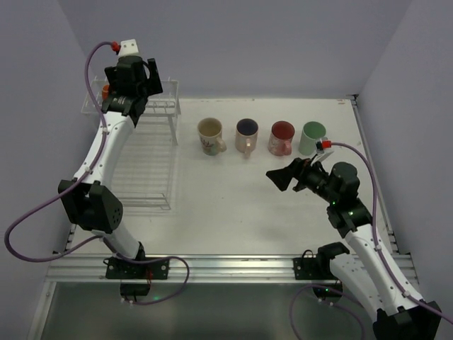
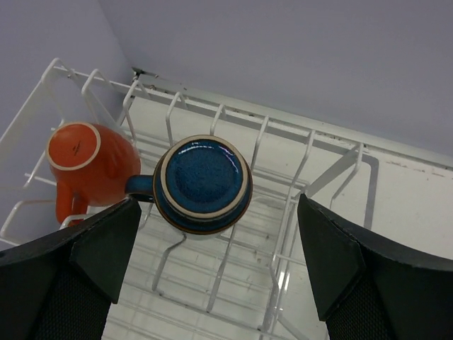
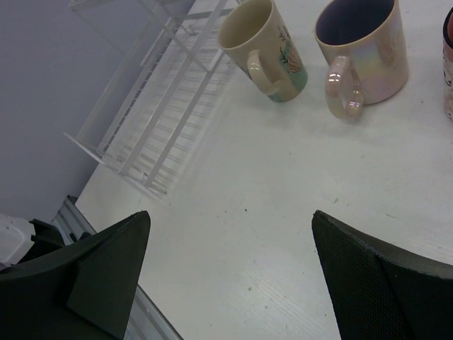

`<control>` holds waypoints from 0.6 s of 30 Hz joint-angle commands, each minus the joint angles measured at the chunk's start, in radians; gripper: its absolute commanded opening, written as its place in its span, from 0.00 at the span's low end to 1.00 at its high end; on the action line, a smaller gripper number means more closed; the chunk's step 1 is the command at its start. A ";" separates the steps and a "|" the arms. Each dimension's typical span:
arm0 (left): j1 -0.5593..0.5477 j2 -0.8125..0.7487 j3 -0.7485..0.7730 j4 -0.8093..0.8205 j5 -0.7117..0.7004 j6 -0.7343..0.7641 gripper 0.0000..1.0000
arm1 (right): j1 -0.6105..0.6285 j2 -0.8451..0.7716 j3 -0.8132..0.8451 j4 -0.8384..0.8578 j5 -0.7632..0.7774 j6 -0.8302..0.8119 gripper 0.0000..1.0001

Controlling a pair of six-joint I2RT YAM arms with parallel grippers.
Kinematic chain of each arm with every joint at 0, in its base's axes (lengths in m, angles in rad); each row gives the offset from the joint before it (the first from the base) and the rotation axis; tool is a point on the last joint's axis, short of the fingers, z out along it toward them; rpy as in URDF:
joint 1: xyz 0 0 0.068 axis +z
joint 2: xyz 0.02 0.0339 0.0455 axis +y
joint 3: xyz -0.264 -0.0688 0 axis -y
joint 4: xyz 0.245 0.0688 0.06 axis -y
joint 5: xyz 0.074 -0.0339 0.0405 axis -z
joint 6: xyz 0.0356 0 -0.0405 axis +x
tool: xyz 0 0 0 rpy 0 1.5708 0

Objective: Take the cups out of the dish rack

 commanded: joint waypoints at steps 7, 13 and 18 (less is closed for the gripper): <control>0.068 0.085 0.066 0.056 0.034 0.056 1.00 | 0.018 0.036 -0.008 0.091 -0.062 0.018 0.98; 0.074 0.098 0.047 0.114 0.098 0.086 1.00 | 0.030 0.056 -0.005 0.091 -0.056 0.014 0.98; 0.074 0.105 0.032 0.145 0.118 0.103 0.96 | 0.035 0.056 -0.005 0.085 -0.044 0.010 0.98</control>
